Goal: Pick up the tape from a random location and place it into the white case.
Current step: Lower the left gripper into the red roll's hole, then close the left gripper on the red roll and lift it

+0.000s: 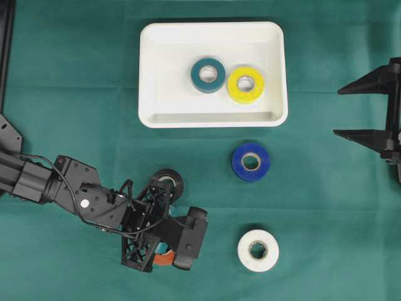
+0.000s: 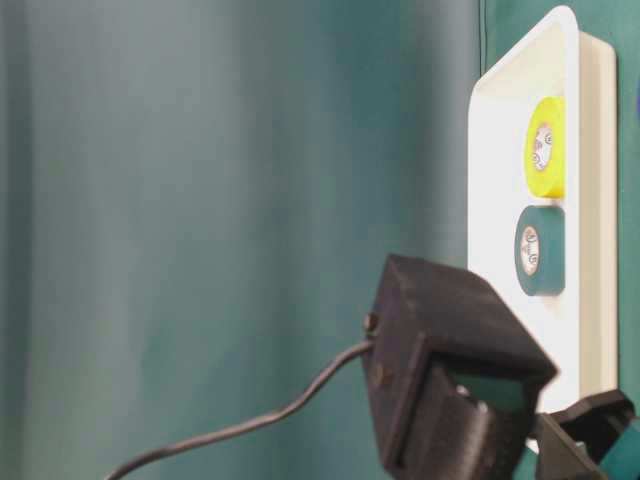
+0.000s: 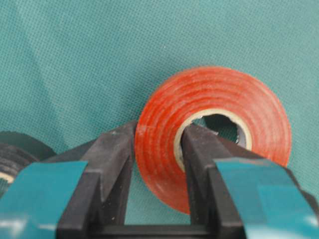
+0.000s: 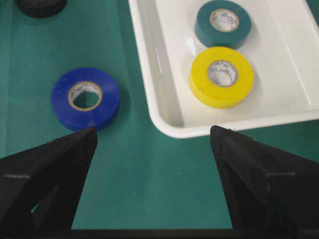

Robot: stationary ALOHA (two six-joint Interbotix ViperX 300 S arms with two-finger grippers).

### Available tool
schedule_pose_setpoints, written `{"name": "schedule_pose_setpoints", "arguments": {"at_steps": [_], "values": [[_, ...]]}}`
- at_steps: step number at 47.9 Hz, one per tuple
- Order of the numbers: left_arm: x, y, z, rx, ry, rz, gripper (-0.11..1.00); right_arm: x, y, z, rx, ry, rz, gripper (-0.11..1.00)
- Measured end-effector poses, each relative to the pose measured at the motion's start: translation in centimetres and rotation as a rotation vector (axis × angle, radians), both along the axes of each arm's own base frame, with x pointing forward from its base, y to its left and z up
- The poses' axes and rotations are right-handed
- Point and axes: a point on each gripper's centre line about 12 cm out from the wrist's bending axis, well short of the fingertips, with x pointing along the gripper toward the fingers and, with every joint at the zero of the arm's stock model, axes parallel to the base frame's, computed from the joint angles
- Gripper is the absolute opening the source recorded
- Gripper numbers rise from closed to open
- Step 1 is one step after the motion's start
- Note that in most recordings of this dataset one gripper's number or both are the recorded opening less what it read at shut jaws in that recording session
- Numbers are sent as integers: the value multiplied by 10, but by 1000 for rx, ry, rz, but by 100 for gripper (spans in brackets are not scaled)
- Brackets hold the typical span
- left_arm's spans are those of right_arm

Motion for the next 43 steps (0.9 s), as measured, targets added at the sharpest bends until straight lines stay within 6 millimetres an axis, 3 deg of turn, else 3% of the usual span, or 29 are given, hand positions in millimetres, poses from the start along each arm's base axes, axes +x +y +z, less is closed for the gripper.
{"name": "schedule_pose_setpoints", "arguments": {"at_steps": [28,43], "values": [[-1,-2,5,2,12,0,22,0,0,0,0,-2,0,86],[-7,-4,53,-12,-27,-8,22,0,0,0,1,0,-1,86]]}}
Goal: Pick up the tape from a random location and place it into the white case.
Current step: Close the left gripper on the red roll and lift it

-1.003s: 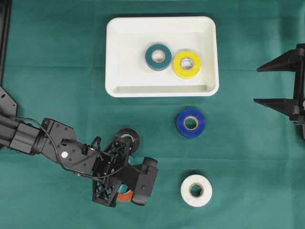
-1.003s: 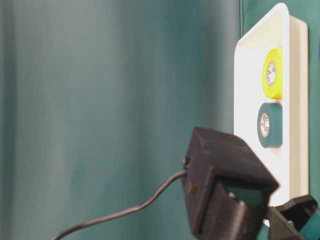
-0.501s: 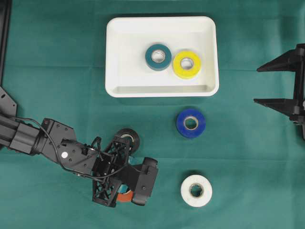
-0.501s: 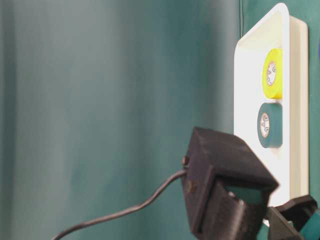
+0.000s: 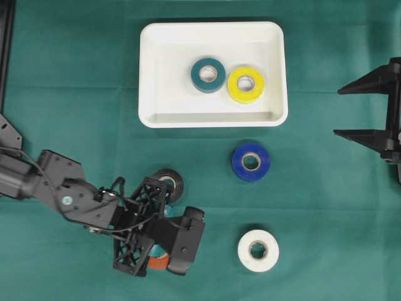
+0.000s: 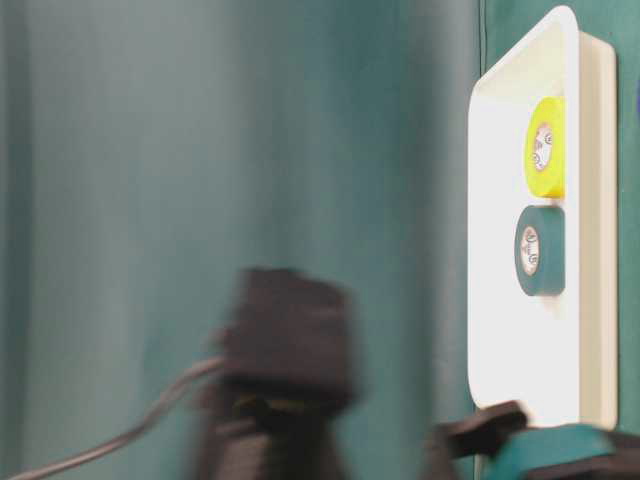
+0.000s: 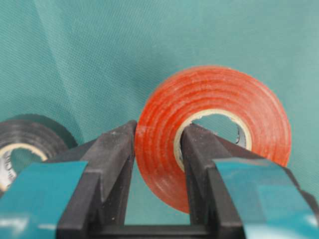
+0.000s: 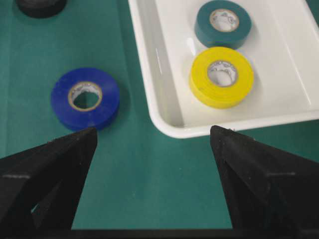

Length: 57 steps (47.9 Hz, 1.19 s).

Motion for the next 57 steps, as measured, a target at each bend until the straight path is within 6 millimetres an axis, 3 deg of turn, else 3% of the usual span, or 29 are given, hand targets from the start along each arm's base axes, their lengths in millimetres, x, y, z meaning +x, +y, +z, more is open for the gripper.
{"name": "schedule_pose_setpoints", "arguments": {"at_steps": [39,47,57], "values": [[-25,8,149,-39,-126,-1,22,0,0,3,1,6,-4,86],[-30,10,163,-43,-138,-1,22,0,0,3,0,6,-3,86],[-30,11,164,-43,-138,1,22,0,0,3,1,6,-4,86]]}}
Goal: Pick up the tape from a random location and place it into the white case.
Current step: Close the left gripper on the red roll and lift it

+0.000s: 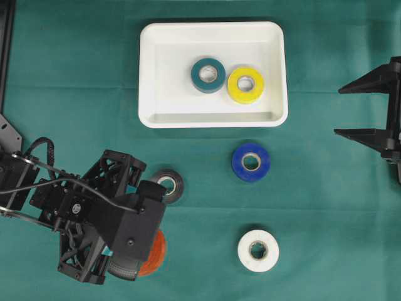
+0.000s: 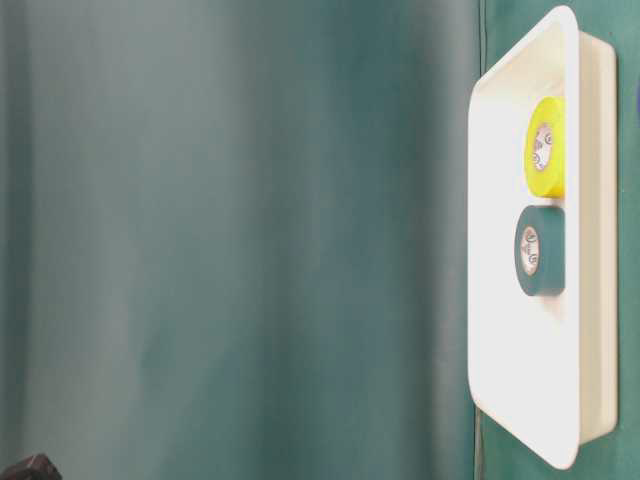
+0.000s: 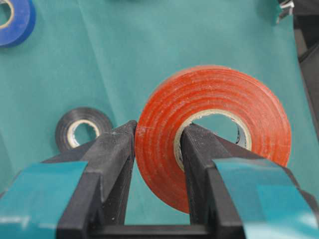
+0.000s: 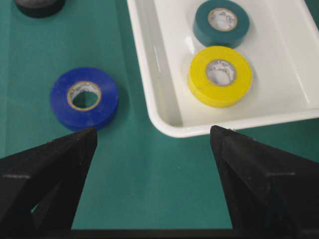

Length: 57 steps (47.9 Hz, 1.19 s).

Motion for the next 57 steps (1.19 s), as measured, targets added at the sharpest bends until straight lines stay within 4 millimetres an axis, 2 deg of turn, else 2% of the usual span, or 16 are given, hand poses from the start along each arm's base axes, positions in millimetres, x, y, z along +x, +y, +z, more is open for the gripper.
{"name": "schedule_pose_setpoints", "arguments": {"at_steps": [45,57], "values": [[0,0,-1,1,1,-2,22,-1,0,-1,0,14,-2,86],[2,6,0,2,1,17,22,-1,0,-1,-1,14,-3,86]]}}
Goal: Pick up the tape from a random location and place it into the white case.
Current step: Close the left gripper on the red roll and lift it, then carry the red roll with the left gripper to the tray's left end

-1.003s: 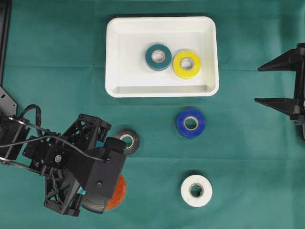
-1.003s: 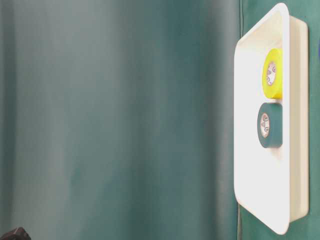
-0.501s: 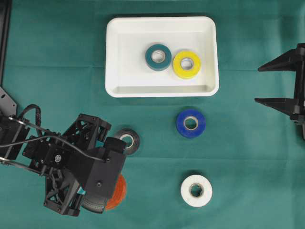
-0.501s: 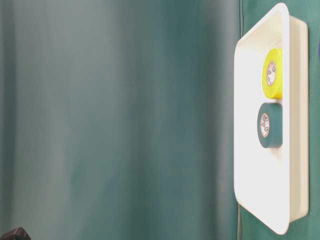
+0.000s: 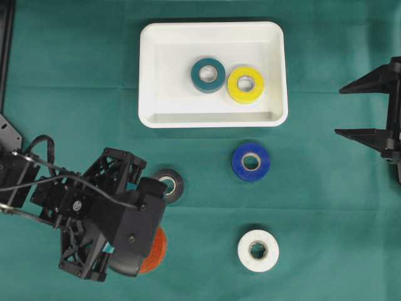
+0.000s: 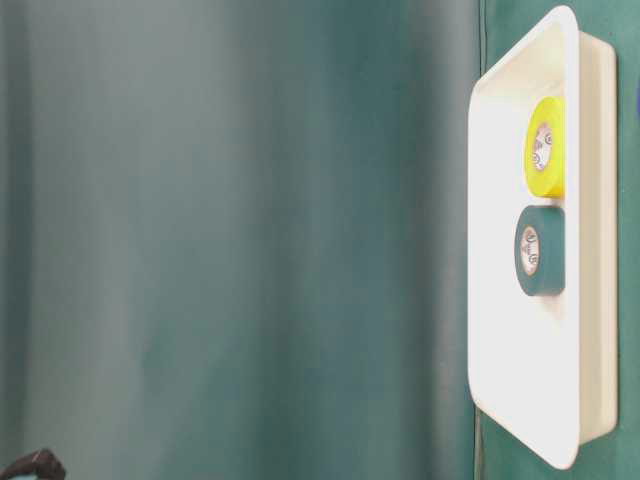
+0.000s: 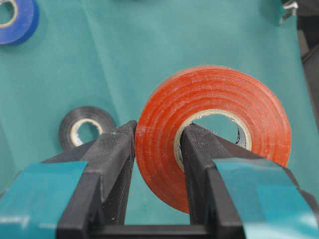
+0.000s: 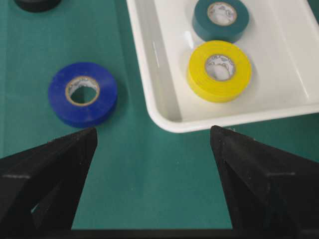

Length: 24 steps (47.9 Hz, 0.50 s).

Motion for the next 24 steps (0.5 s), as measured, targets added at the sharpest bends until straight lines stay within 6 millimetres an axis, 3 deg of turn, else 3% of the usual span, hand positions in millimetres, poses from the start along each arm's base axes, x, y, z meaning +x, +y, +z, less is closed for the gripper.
{"name": "schedule_pose_setpoints", "arguments": {"at_steps": [7,24], "values": [[5,18,0,0,0,51,22,0,0,0,2,4,-1,86],[10,89,1,5,24,251,22,0,0,0,0,9,-3,86]]}}
